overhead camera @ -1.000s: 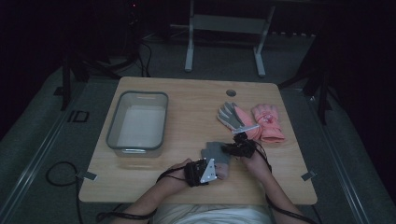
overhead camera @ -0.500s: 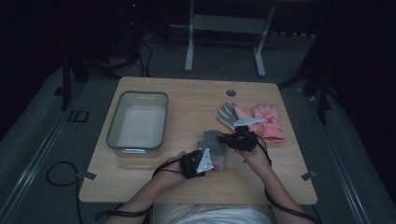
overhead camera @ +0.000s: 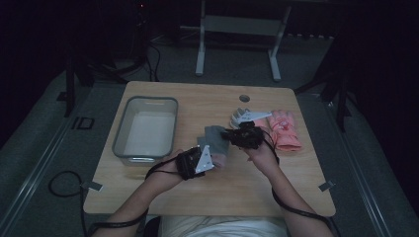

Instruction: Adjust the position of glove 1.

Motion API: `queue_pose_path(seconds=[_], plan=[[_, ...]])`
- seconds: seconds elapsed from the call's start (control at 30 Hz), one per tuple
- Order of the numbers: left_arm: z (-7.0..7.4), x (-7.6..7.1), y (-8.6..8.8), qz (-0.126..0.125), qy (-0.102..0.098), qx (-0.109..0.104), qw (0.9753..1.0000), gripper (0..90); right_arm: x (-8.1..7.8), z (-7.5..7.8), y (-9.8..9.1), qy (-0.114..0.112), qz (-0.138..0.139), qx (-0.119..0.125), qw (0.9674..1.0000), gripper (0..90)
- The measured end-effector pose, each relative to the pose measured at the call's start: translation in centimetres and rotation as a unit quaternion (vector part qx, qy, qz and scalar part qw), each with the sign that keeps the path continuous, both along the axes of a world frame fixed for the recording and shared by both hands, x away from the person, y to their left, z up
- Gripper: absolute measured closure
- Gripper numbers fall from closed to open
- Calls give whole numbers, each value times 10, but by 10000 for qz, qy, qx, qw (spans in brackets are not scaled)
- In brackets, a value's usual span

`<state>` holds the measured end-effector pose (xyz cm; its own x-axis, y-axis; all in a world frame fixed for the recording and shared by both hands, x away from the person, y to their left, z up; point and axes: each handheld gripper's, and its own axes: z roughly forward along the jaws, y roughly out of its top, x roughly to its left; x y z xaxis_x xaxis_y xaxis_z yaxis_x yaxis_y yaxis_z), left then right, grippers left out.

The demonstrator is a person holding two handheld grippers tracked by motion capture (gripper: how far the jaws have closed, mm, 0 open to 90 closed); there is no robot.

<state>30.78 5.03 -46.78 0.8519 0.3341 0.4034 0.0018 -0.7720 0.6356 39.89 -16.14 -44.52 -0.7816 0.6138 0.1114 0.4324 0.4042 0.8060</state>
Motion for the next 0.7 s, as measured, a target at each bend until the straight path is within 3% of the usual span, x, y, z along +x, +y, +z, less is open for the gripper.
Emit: queue_pose_path(seconds=[0.37,0.7], plan=[[24,15,36,153,24,130,9998,706,16,24,42,-155,188,-101,9997,780],[33,22,65,306,1,246,9992,706,25,37,77,-306,329,-132,9989,779]])
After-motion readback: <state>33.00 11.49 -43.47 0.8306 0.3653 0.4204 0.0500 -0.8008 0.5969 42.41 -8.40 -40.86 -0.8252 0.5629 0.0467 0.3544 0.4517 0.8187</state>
